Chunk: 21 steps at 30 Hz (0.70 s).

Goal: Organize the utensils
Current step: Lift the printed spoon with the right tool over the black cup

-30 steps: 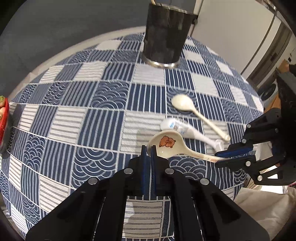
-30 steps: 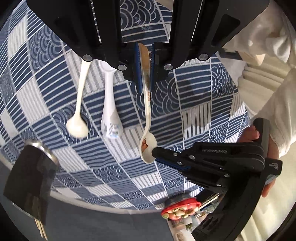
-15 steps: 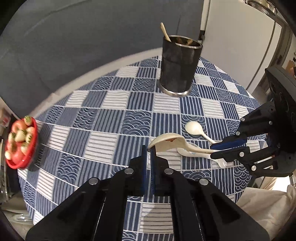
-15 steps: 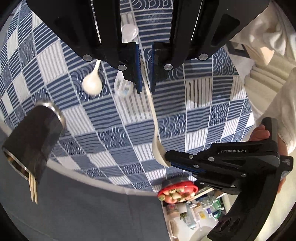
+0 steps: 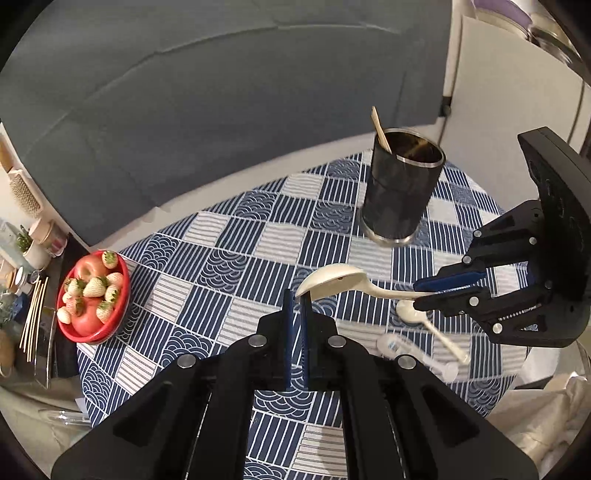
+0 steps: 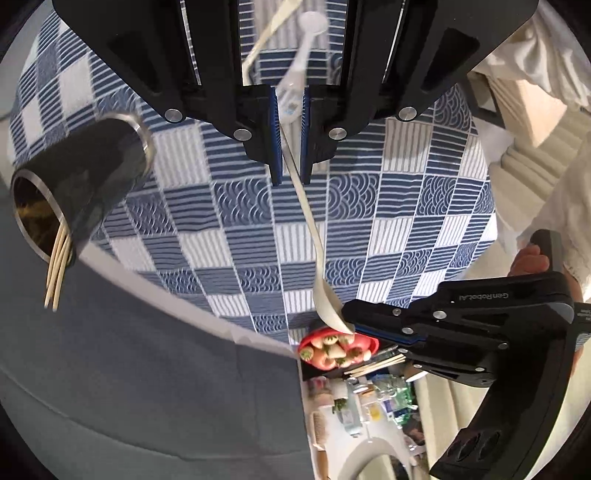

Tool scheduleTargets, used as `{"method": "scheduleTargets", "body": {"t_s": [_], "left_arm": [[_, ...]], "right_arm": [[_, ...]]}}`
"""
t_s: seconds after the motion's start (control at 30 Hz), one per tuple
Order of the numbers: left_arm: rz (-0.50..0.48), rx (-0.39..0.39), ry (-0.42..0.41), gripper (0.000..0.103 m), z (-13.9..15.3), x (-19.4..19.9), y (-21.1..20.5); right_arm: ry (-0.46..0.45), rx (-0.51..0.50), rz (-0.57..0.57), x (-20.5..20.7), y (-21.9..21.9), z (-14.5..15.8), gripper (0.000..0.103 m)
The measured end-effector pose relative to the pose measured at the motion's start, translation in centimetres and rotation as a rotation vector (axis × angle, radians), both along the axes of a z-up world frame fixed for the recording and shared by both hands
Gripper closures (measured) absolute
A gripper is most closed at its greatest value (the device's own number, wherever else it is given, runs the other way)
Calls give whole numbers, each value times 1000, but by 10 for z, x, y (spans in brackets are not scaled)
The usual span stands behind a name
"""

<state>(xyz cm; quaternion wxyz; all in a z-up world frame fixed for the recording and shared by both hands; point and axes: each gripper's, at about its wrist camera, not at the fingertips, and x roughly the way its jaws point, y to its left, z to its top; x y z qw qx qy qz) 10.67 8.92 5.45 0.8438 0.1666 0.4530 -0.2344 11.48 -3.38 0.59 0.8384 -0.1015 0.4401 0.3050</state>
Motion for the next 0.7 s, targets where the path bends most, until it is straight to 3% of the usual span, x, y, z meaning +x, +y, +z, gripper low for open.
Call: {"method": "scheduleTargets", "body": {"t_s": [0.3,0.7], "left_arm": [[101,-8,-45,99,30,11,-26],[140,47,-79,98,63,33,-75]], "right_arm": [[-72,2,82,25,-29,29,93],[-137,97,123,56,-78,51,92]]}}
